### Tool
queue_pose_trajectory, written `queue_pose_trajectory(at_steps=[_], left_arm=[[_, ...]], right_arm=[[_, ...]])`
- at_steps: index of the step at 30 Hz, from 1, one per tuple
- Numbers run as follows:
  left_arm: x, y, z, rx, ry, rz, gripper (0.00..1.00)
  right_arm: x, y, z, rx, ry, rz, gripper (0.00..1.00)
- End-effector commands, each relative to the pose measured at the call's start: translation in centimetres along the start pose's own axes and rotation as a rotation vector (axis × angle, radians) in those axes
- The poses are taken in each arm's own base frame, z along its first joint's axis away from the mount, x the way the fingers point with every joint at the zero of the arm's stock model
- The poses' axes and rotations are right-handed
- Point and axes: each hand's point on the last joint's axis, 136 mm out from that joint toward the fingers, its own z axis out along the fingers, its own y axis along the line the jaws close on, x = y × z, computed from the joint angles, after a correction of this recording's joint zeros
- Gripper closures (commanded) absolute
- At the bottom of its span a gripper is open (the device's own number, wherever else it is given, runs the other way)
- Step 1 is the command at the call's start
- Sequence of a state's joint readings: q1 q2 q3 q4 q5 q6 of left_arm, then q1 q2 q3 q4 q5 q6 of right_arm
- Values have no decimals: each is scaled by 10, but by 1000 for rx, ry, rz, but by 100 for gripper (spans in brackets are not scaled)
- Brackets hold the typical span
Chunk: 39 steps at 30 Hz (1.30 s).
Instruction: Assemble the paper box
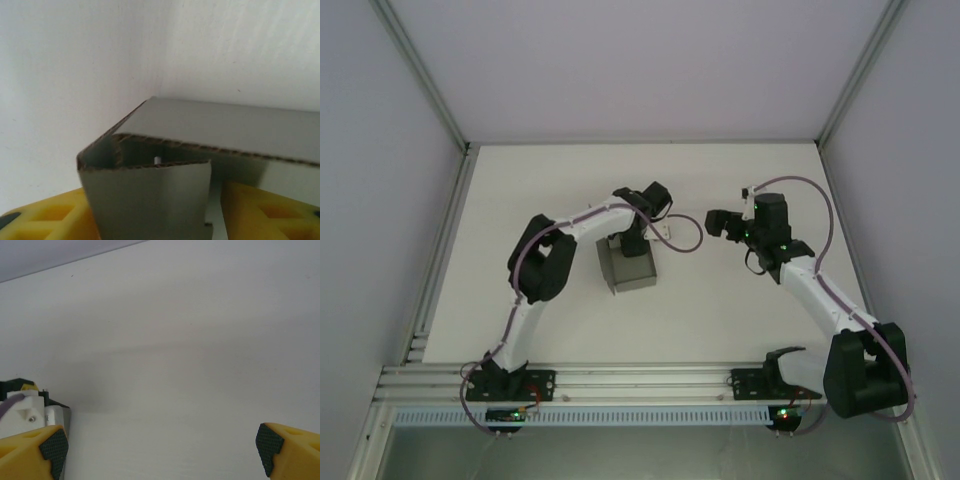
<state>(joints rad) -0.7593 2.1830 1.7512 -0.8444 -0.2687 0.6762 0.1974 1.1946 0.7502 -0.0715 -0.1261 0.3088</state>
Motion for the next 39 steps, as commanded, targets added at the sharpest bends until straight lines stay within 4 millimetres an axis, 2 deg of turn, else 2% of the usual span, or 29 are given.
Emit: queue_pose_trajectory(at_steps=[1,5,6,8,10,13,15,17,19,21,23,25,28,31,32,34,35,37,39], left_arm=[[-6,6,-49,-9,-106,23,34],[-6,8,-75,-25,-180,41,23],[-6,8,-78,-23,-198,44,18],[-9,8,-86,-18,-241,37,14],[-12,12,-93,2,-295,6,1],[-11,33,-99,11,-345,-89,0],[-9,60,-108,-27,-388,-214,1],[-4,87,-128,-41,-494,-385,0],[6,109,-154,-27,-660,-576,0],[27,127,-178,-41,-796,-756,1],[55,139,-191,-66,-866,-929,0],[88,140,-188,-67,-874,-1085,0],[131,128,-166,-84,-800,-1254,0],[168,105,-133,-85,-673,-1386,1],[179,96,-123,-75,-634,-1424,0],[193,81,-108,-49,-587,-1482,0],[198,74,-101,-33,-571,-1501,0],[204,66,-91,-14,-552,-1532,0],[204,61,-85,17,-554,-1544,1]], right_arm=[[1,7,-2,-46,-1,-31,1],[-4,6,-3,-38,-19,-69,1],[-3,6,-3,-38,-16,-70,1],[-2,6,-3,-40,-13,-74,1],[-1,6,-2,-42,-10,-78,1],[1,7,0,-48,1,-79,1],[3,11,3,-72,15,-95,1],[6,27,10,-151,43,-151,1],[12,54,19,-258,89,-263,1],[23,83,33,-362,165,-403,1],[35,110,49,-443,252,-549,1],[36,134,73,-480,301,-668,1],[46,159,103,-545,404,-768,9],[71,182,111,-712,531,-860,13],[75,183,118,-736,549,-896,13],[81,187,126,-766,586,-934,18],[88,192,122,-821,617,-958,18],[95,198,118,-890,651,-980,19],[100,198,124,-919,661,-999,18]])
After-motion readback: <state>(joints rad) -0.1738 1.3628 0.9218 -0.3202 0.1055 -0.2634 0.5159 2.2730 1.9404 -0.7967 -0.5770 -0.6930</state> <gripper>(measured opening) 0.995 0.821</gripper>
